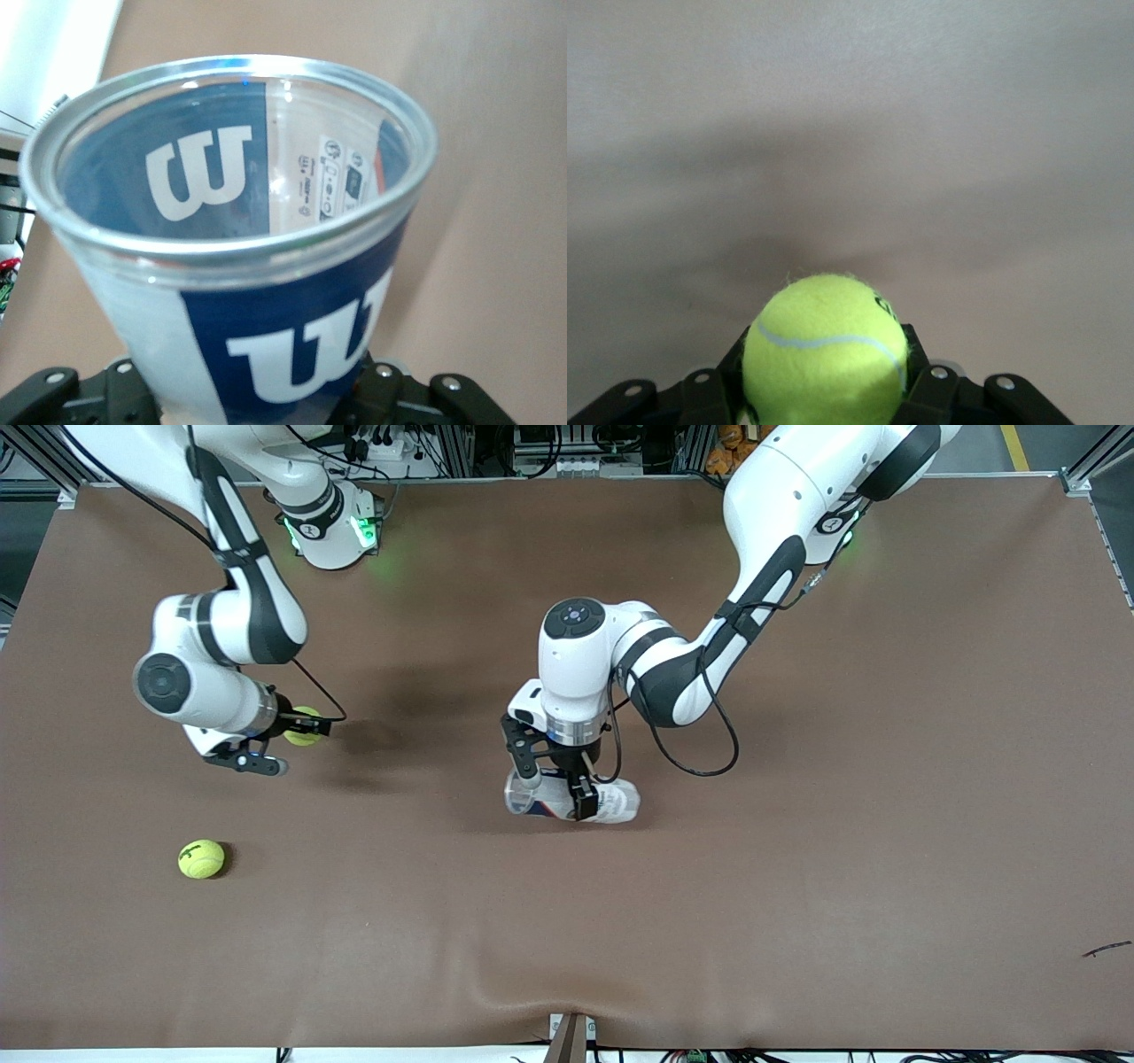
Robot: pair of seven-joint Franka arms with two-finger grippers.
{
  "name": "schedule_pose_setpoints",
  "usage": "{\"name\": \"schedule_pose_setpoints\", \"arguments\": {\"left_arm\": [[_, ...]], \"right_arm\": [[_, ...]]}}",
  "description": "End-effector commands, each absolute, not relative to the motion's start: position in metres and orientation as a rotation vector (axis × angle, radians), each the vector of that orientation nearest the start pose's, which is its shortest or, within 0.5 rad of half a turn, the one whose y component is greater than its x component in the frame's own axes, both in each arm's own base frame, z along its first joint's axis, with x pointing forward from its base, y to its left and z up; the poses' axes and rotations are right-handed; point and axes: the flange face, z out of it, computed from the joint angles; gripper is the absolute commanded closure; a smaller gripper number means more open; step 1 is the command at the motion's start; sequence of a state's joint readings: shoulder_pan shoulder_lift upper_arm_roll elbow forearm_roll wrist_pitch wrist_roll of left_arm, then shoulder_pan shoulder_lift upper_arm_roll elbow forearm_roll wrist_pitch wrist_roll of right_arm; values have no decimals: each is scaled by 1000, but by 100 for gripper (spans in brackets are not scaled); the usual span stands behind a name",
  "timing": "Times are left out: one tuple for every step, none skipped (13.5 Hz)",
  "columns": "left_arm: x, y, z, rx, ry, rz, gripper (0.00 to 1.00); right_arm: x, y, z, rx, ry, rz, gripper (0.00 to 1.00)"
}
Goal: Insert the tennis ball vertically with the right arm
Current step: 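Carry the ball with the right gripper over the can's open rim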
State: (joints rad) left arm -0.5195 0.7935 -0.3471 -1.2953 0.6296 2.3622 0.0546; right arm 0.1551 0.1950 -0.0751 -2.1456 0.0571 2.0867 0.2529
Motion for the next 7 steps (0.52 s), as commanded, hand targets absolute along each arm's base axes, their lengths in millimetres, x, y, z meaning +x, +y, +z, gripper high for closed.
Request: {"name": "schedule_pose_setpoints", "arguments": {"left_arm": [[556,-547,341,-2634,1487,-827,28],[555,-551,342,-2698,1438,-907,28],[554,-554,343,-2754,1393,-971,28],[553,-556,337,-2796,1367,-1005,27],[552,-557,337,-2823,1349,-1049,27],[552,-559,332,-2862,1328,-1081,27],[552,-561,325,-2910,1296,-1120,27]], "right_arm": [[555,41,338,-3044,375,463,55],[557,42,346,-2986,411,494,55],[559,40,354,-2932,443,518,55],[561,41,359,-2889,463,532,57],[563,43,367,-2848,479,542,58],[566,46,375,-2814,495,552,58],[568,49,382,-2776,503,569,58]]}}
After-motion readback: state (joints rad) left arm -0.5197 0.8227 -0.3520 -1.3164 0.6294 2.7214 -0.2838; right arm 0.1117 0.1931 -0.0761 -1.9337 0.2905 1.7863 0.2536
